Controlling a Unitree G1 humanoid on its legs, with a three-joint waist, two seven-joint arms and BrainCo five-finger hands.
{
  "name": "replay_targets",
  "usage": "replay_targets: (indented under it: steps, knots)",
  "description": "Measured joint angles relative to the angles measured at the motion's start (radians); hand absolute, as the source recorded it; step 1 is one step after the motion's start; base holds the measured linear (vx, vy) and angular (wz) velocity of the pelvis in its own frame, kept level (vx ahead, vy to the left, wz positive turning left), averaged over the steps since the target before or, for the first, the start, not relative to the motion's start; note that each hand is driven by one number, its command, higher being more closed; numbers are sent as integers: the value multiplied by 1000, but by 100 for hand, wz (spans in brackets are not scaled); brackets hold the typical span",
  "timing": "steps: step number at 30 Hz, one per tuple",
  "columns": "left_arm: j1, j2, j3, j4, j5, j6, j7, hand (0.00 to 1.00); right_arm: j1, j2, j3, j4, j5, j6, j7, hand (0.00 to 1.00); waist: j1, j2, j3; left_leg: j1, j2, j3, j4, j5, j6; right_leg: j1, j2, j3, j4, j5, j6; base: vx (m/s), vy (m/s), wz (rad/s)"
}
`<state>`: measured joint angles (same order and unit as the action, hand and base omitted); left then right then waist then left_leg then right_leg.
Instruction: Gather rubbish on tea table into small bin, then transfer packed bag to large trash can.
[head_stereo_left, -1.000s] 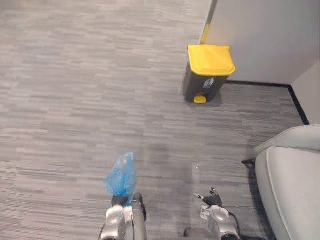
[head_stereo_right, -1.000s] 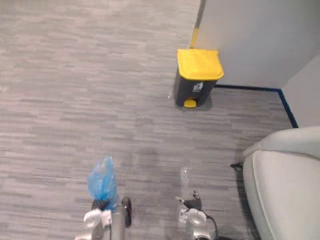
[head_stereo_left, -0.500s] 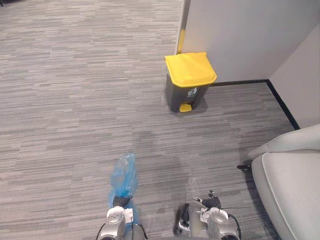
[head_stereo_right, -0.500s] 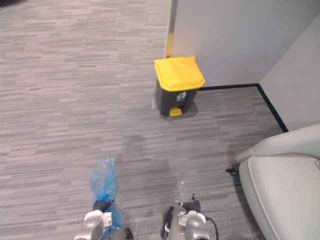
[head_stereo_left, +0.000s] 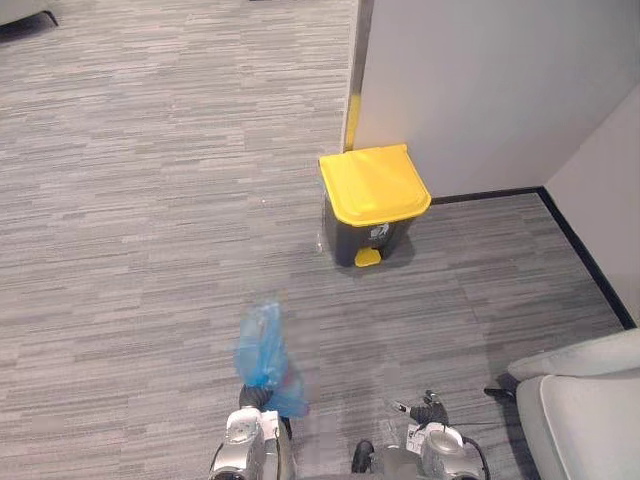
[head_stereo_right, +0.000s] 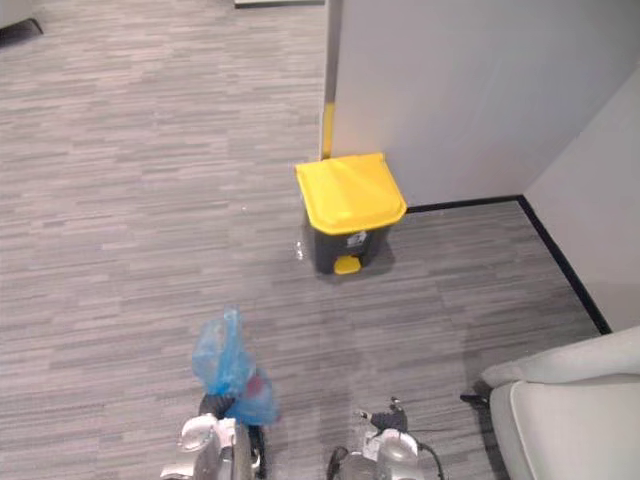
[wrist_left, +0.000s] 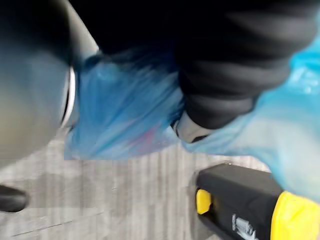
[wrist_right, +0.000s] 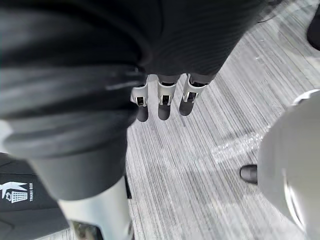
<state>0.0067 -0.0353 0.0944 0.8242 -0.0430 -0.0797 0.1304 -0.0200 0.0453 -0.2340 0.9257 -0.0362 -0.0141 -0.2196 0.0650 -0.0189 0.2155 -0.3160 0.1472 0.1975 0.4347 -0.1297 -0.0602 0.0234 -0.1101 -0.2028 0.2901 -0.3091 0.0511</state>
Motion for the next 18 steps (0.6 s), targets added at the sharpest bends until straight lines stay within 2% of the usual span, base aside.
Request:
replay_targets:
  steps: [2, 4, 5, 6, 7, 8, 9, 10, 11, 12, 13, 14, 16, 17, 18]
  knots:
    - [-14, 18, 3, 6, 0, 0, 1, 100, 7, 19, 0, -7, -1, 0, 1, 0, -6, -28, -21, 7, -37, 25, -21, -13, 22, 11, -32, 30, -51, 38, 12, 373, 223, -7]
    - [-14, 24, 3, 13, 0, 1, 1, 100, -4, 18, -3, -9, -2, -1, 3, 0, 9, -33, -23, 17, -43, 59, 22, -38, 44, 29, -52, 59, -54, 58, 31, 357, 218, -32]
    - [-3, 24, 3, 14, 0, 1, 2, 100, -9, 18, -9, -12, -3, -4, 4, 0, 15, -33, -23, 62, -54, 86, 20, -61, 55, 28, -74, 83, -9, 69, 49, 251, 148, -45]
    - [-1, 23, 3, 15, 0, 1, 2, 100, -9, 19, -10, -13, -4, -4, 4, 0, 18, -29, -23, 85, -56, 99, 11, -72, 56, 21, -80, 93, 34, 70, 52, 341, 180, -63]
    - [25, 25, -7, 13, -1, 3, 2, 100, -4, 19, -7, -13, -5, -4, 5, 0, 20, -15, -30, 148, -59, 108, -26, -114, 52, -58, -96, 115, 244, 88, 83, 256, 123, -39]
    - [26, 29, -15, 13, -1, 4, 2, 100, 1, 19, -7, -14, -6, -4, 6, 0, 16, -14, -30, 166, -64, 108, -38, -128, 55, -100, -108, 118, 340, 111, 106, 308, 113, -28]
    - [25, 35, -29, 14, -1, 6, 3, 100, 15, 19, -6, -15, -6, -3, 6, 0, 8, -15, -30, 206, -71, 103, -56, -157, 61, -191, -127, 126, 521, 130, 118, 264, 32, 0]
    - [28, 38, -32, 16, -1, 7, 4, 100, 23, 18, -5, -16, -5, -3, 6, 0, 2, -14, -30, 242, -71, 101, -66, -173, 60, -249, -130, 116, 615, 100, 93, 279, 6, 0]
    - [31, 40, -32, 16, -1, 7, 5, 100, 26, 17, 0, -30, -6, -1, 6, 0, -2, -11, -30, 258, -71, 100, -74, -180, 59, -274, -131, 101, 633, 86, 80, 287, -44, 7]
    - [31, 41, -32, 16, -2, 7, 14, 100, 26, 17, 1, -47, -6, -3, 5, 0, -11, -7, -28, 295, -70, 93, -94, -194, 50, -323, -132, 50, 631, 55, 50, 239, -58, 6]
    - [31, 40, -32, 17, -2, 7, 19, 100, 26, 17, 1, -47, -6, -4, 6, 0, -12, -9, -29, 310, -69, 93, -103, -197, 47, -342, -130, 33, 619, 47, 44, 383, -144, 10]
    - [26, 36, -26, 22, -2, 7, 21, 100, 20, 16, 1, -46, -6, -4, 6, 0, -15, -9, -28, 348, -60, 92, -126, -202, 37, -379, -114, -12, 530, 29, 19, 336, -152, 12]
    - [10, 34, -12, 44, -2, 6, 22, 100, 17, 14, 1, -45, -6, -4, 6, 0, -19, -5, -26, 385, -40, 78, -147, -217, 5, -420, -72, -43, 357, 61, -1, 378, -201, 28]
    - [-1, 41, -10, 63, -2, 5, 22, 100, 15, 13, 0, -43, -5, -3, 7, 0, -28, -14, -29, 407, -36, 45, -160, -229, -27, -417, -42, -33, 207, 193, -35, 527, -249, 46]
    - [-9, 32, -5, 98, -2, 6, 21, 100, -4, -6, -5, -24, -10, -4, 7, 0, -31, 15, -25, 428, -28, -26, -194, -220, -24, -378, -15, -60, 199, 195, -76, 452, -207, 37]
